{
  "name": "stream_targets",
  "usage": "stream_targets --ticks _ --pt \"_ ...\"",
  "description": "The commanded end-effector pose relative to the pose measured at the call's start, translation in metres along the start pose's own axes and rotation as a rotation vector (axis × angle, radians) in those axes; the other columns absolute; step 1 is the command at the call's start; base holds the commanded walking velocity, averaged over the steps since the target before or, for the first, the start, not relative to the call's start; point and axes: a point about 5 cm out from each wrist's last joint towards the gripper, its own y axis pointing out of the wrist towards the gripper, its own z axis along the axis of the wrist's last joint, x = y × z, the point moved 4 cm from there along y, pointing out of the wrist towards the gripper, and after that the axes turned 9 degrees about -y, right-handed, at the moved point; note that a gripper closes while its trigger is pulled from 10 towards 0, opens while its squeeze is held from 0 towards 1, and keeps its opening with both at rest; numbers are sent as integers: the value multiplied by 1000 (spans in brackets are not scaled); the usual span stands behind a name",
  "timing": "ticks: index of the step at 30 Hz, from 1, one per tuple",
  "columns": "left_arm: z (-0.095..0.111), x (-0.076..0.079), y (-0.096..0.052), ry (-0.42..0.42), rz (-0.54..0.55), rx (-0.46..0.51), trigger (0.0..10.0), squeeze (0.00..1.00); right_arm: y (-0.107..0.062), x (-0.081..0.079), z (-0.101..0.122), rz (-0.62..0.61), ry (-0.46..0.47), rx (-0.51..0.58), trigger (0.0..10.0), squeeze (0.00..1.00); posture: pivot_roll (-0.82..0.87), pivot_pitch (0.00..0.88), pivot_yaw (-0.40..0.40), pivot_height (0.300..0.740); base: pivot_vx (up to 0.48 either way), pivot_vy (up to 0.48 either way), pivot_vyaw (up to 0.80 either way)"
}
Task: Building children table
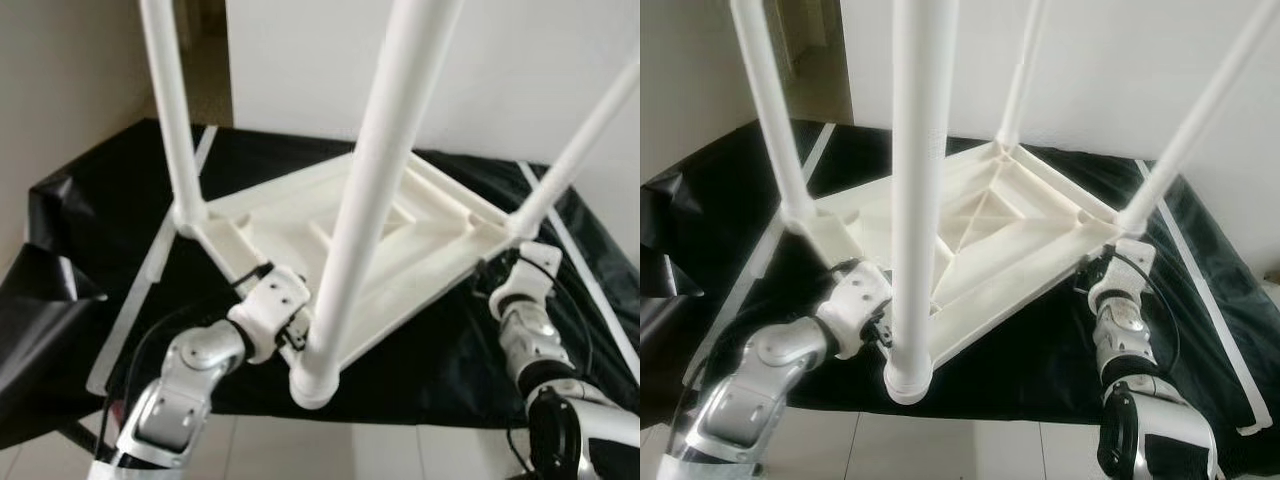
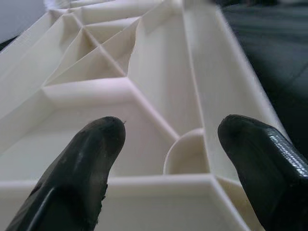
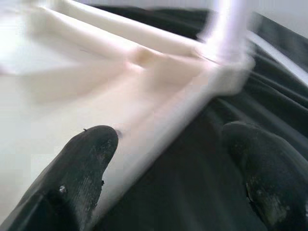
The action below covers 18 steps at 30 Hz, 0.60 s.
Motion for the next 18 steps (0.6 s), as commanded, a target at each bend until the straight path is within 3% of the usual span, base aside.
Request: stream_targets --ticks 1,4,6,9,12,13,15,18 --pt "12 5 6 -1 25 33 10000 0 3 0 9 21 -41 32 10000 0 129 0 -91 740 0 0 0" --pt "18 6 12 -17 38 48 10000 0 4 5 13 7 -71 45 10000 0 127 0 -91 740 0 0 0" --pt "27 10 16 -27 26 76 10000 0 3 18 13 -66 -116 42 10000 0 121 0 -90 740 0 0 0" --pt "26 6 12 16 3 75 10000 0 -1 31 15 -144 -152 72 10000 0 118 0 -86 740 0 0 0" --pt "16 -12 3 77 15 24 10000 0 -7 34 13 -151 -121 113 10000 0 110 0 -75 740 0 0 0" --pt "9 -35 -9 130 30 -23 10000 0 -15 30 10 -100 -91 166 10000 0 102 0 -68 740 0 0 0" --pt "9 -35 -9 130 30 -23 10000 0 -15 30 10 -100 -91 166 10000 0 102 0 -68 740 0 0 0" --pt "5 -53 -18 162 48 -52 10000 0 -23 25 8 -45 -85 204 10000 0 91 0 -57 740 0 0 0"
